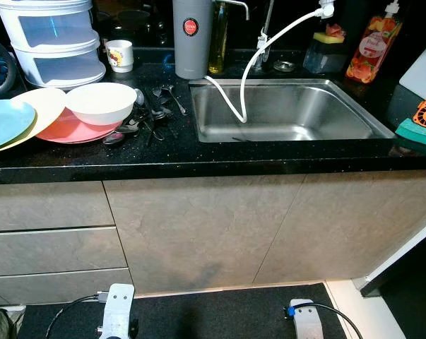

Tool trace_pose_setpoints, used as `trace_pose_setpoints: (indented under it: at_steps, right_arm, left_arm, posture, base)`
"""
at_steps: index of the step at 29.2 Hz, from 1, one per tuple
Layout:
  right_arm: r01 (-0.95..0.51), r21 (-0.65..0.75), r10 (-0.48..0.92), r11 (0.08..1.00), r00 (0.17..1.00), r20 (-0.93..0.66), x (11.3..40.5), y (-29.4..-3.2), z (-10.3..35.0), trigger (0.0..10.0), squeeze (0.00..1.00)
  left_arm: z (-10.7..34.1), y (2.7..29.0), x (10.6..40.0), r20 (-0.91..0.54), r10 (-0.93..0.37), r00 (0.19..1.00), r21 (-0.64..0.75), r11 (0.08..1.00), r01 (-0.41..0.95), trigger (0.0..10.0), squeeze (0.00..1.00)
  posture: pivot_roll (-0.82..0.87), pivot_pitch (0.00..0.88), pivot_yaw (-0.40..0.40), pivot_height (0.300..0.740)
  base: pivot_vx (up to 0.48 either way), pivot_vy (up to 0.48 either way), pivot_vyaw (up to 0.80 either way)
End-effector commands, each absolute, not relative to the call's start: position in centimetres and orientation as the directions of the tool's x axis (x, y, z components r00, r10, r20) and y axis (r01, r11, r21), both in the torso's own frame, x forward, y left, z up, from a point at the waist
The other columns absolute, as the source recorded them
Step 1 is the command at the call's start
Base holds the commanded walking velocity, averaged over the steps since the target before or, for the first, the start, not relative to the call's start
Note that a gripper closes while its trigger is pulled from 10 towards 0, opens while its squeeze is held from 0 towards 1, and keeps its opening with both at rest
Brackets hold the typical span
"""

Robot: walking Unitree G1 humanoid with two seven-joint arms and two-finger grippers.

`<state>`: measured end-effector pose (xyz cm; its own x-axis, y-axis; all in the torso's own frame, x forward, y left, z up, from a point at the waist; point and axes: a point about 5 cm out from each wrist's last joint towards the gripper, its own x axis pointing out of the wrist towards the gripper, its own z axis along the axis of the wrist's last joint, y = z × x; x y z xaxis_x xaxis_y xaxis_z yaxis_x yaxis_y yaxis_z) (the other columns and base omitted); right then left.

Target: Kitchen organization

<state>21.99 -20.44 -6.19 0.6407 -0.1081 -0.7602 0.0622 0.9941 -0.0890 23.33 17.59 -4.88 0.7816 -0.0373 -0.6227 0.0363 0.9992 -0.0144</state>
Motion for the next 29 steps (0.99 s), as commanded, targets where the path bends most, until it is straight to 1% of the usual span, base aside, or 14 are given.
trace_pose_setpoints:
  at_steps: [1,4,11,21,29]
  right_arm:
    - [0.066,-0.087,-0.109,0.994,0.630,-0.769,21.5,-20.5,-6.5,10.0,0.00]
    - [0.059,-0.086,-0.104,0.994,0.636,-0.765,21.7,-20.3,-6.4,10.0,0.00]
    - [0.055,-0.065,-0.085,0.996,0.639,-0.765,22.5,-19.9,-6.0,10.0,0.00]
    - [0.060,-0.053,-0.079,0.997,0.643,-0.762,22.2,-19.2,-6.3,10.0,0.00]
    - [0.054,-0.065,-0.084,0.996,0.634,-0.769,21.6,-20.6,-6.4,10.0,0.00]
  left_arm:
    - [-5.6,17.4,22.5,-0.654,-0.038,0.755,-0.029,0.999,0.026,10.0,0.00]
    - [-5.6,17.3,22.4,-0.650,-0.032,0.760,-0.042,0.999,0.007,10.0,0.00]
    - [-5.5,17.4,22.5,-0.650,-0.033,0.760,-0.012,0.999,0.033,10.0,0.00]
    - [-5.6,18.0,22.2,-0.649,-0.026,0.760,0.002,0.999,0.036,10.0,0.00]
    - [-5.7,17.9,21.9,-0.651,-0.025,0.758,-0.002,1.000,0.031,10.0,0.00]
  posture:
    - [-0.02,0.150,0.002,0.740]
    - [-0.01,0.155,0.009,0.740]
    - [0.02,0.143,0.008,0.740]
    - [0.02,0.132,0.022,0.740]
    - [0.02,0.131,0.012,0.740]
  base:
    - [0.000,0.000,0.00]
    - [0.000,0.000,0.00]
    - [0.000,0.000,0.00]
    - [0.000,0.000,0.00]
    - [0.000,0.000,0.00]
